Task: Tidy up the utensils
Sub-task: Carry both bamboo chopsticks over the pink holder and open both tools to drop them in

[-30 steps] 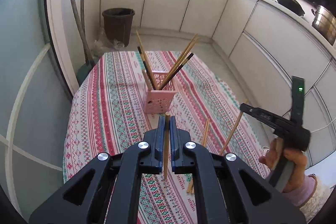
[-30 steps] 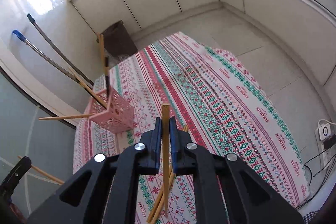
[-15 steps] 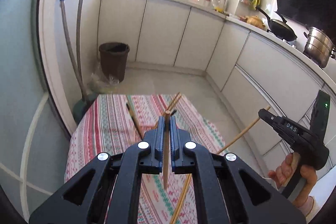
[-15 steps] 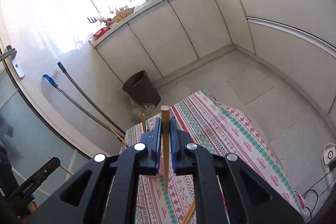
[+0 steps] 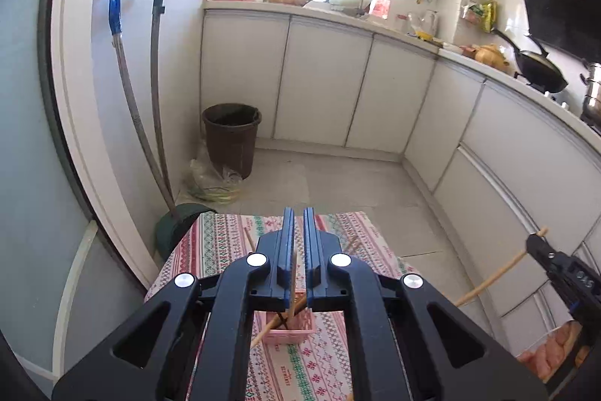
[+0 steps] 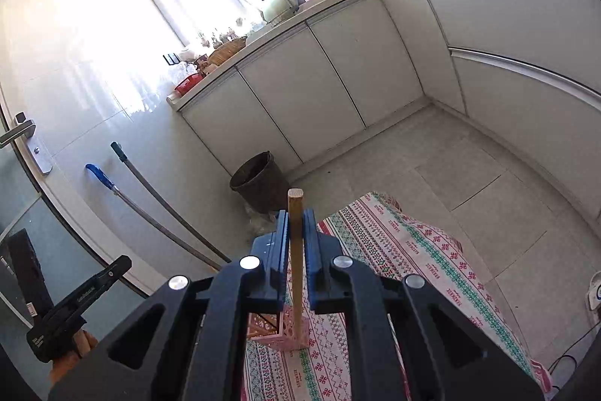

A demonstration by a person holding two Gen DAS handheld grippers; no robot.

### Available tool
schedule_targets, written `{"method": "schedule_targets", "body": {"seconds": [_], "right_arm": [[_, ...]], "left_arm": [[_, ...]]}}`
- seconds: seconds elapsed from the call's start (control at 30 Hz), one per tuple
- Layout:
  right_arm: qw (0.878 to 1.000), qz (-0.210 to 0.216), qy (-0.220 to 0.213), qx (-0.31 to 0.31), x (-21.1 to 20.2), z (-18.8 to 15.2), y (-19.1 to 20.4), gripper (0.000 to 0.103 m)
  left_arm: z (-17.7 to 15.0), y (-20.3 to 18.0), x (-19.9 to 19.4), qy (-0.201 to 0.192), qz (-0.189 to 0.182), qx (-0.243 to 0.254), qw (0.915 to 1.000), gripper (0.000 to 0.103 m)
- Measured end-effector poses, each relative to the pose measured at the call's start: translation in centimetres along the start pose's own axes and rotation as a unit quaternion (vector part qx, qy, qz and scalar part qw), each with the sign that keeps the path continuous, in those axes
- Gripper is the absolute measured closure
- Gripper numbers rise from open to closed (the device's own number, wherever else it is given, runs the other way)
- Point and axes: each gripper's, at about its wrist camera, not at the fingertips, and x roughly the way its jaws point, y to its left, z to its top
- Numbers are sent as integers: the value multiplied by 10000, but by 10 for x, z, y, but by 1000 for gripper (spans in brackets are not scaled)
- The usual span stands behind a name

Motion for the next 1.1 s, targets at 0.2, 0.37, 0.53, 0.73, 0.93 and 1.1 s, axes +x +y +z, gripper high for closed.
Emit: {"method": "schedule_targets", "body": {"seconds": [0.2, 0.37, 0.53, 0.73, 0.93, 1.1], "right_arm": [[10000, 30, -17, -83, 6, -1, 8, 95], [9998, 100, -28, -185, 13, -1, 25, 95], [9989, 132, -88, -438, 32, -4, 58, 95], [9968, 3, -89, -790, 79, -21, 98, 95], [9946, 14, 80, -1034, 122, -50, 111, 92], [9921, -70, 147, -1244, 118, -56, 116, 91]], "left_arm": [[-11, 23, 7, 138, 66, -320, 9994, 97], [-22, 39, -24, -72, 56, -510, 9987, 96], [-35, 55, -41, -89, 177, -697, 9974, 90], [-31, 69, -52, -268, 270, -806, 9960, 89], [-36, 82, -38, -43, 234, -960, 9951, 88], [-39, 78, -36, 17, 198, -890, 9958, 88]]}}
